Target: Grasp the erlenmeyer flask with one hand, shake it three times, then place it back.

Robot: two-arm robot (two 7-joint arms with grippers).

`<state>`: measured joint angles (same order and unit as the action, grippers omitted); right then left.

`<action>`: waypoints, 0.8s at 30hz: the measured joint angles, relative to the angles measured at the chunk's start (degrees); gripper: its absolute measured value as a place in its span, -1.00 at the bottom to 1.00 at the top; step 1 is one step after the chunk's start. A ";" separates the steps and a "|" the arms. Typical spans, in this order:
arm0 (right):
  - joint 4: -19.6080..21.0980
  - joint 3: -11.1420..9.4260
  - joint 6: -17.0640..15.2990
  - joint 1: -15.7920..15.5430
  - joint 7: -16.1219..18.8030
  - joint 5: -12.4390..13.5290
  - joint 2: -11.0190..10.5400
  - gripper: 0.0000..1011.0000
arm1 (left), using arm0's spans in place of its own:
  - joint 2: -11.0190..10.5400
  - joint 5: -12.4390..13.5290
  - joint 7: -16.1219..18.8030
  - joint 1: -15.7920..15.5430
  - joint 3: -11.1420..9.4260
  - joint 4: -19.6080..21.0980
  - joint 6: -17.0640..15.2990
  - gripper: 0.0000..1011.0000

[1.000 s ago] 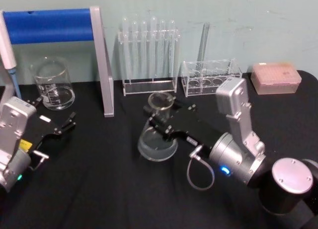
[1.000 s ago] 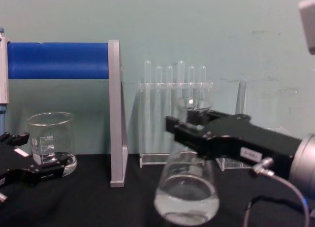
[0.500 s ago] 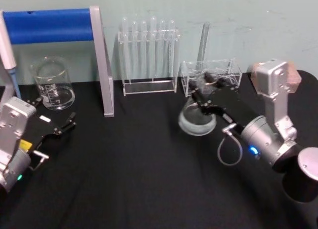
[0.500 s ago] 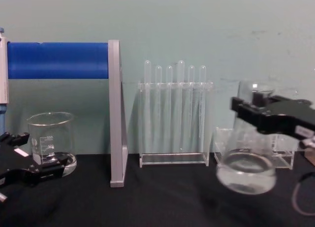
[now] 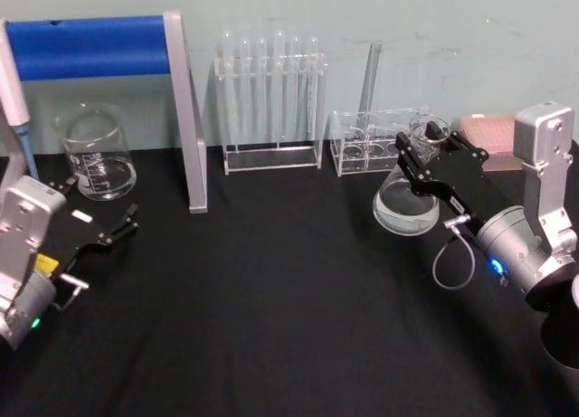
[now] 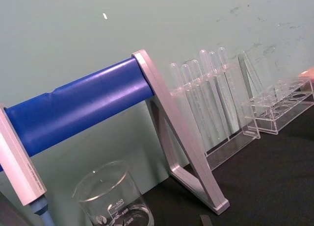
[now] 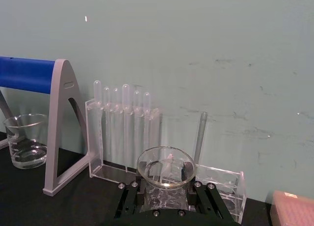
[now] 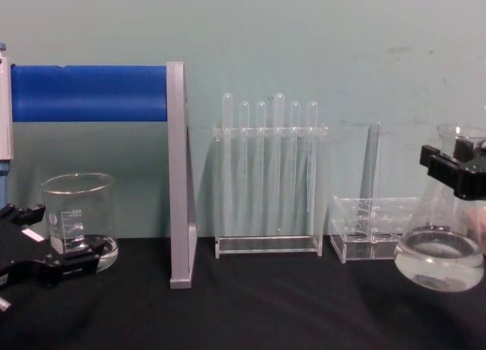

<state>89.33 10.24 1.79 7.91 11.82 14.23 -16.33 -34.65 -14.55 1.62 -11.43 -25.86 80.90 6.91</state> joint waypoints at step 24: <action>1.93 9.37 -1.48 0.17 8.90 -1.06 1.26 -0.11 | 0.00 0.00 0.00 0.00 0.00 0.00 0.00 0.98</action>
<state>91.26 19.61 0.31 8.07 20.72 13.16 -15.07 -34.64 -14.55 1.62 -11.43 -25.86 80.90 6.91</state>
